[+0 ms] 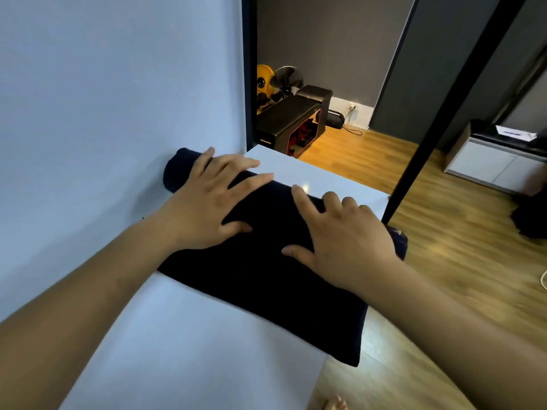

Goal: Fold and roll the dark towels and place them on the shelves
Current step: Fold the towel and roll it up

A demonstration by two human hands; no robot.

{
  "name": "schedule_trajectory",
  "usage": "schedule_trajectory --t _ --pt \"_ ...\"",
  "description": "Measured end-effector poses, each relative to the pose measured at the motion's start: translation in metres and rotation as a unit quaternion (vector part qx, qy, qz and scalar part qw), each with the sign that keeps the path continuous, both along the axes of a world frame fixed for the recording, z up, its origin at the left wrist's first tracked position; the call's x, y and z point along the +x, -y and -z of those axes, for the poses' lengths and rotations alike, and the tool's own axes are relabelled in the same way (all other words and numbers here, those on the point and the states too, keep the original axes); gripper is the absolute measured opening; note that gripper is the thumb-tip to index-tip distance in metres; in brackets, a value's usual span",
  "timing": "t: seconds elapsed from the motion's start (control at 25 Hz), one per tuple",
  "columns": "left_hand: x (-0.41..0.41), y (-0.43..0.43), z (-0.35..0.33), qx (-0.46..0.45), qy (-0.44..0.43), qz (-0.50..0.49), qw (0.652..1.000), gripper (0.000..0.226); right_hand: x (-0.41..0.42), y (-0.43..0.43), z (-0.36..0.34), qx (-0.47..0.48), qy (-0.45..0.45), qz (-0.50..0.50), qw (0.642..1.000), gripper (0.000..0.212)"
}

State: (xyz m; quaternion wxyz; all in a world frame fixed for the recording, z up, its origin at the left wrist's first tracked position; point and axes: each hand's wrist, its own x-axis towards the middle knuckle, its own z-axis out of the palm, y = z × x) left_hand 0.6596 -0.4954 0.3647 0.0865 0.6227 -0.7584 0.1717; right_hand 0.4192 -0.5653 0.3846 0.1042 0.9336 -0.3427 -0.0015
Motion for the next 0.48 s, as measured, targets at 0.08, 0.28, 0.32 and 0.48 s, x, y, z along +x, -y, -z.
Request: schedule_trajectory --t 0.08,0.28,0.32,0.48 --pt "0.004 0.018 -0.005 0.061 0.014 -0.026 0.998 0.089 -0.002 0.001 0.002 -0.027 0.016 -0.02 0.999 0.086" --pt "0.0 0.064 0.007 0.04 0.013 -0.05 0.998 0.077 0.011 0.048 -0.003 0.027 0.015 0.015 0.999 0.075" --pt "0.0 0.069 0.011 0.017 0.013 -0.058 0.998 0.076 0.014 0.054 -0.002 0.009 0.018 0.02 1.0 0.075" --pt "0.0 0.065 0.033 -0.059 -0.015 -0.059 0.996 0.077 0.017 0.045 0.014 -0.071 0.021 0.037 0.997 0.078"
